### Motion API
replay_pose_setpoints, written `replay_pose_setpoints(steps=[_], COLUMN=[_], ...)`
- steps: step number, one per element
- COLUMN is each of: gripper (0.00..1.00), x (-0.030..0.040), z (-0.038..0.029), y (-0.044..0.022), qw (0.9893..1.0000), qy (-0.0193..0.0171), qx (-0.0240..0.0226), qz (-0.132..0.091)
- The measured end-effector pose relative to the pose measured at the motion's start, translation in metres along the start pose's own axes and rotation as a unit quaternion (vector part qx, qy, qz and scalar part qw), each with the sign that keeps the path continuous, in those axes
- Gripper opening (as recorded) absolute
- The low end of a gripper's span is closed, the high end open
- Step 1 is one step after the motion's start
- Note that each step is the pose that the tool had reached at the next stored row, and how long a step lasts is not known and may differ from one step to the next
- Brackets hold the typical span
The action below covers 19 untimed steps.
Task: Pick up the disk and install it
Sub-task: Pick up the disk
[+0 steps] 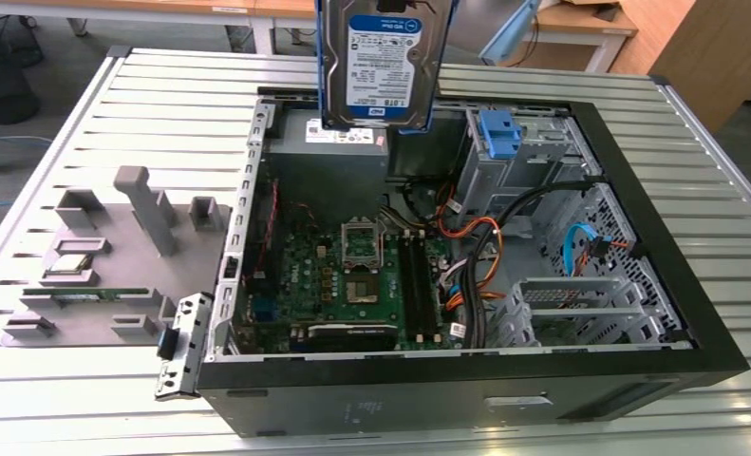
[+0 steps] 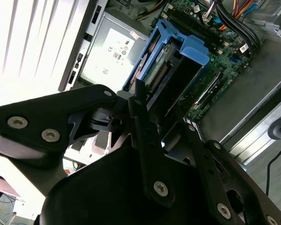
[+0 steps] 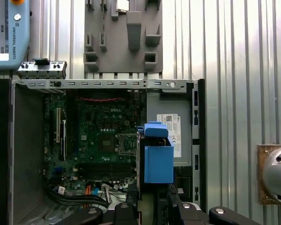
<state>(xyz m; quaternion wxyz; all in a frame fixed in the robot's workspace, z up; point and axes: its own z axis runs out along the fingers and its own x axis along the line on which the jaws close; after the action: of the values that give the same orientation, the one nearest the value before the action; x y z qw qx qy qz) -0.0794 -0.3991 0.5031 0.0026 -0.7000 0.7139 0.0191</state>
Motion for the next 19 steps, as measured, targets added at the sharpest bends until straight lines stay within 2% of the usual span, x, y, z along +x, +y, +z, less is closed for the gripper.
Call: replay_pose_setpoints(steps=[9,19], gripper=[0.35,0.35], x=[0.0002,0.0], z=[-0.0001,-0.0003], y=[-0.0012,-0.0101], qw=[1.0,1.0], qy=[0.0,0.0], qx=[0.0,0.0], qz=[0.0,0.0])
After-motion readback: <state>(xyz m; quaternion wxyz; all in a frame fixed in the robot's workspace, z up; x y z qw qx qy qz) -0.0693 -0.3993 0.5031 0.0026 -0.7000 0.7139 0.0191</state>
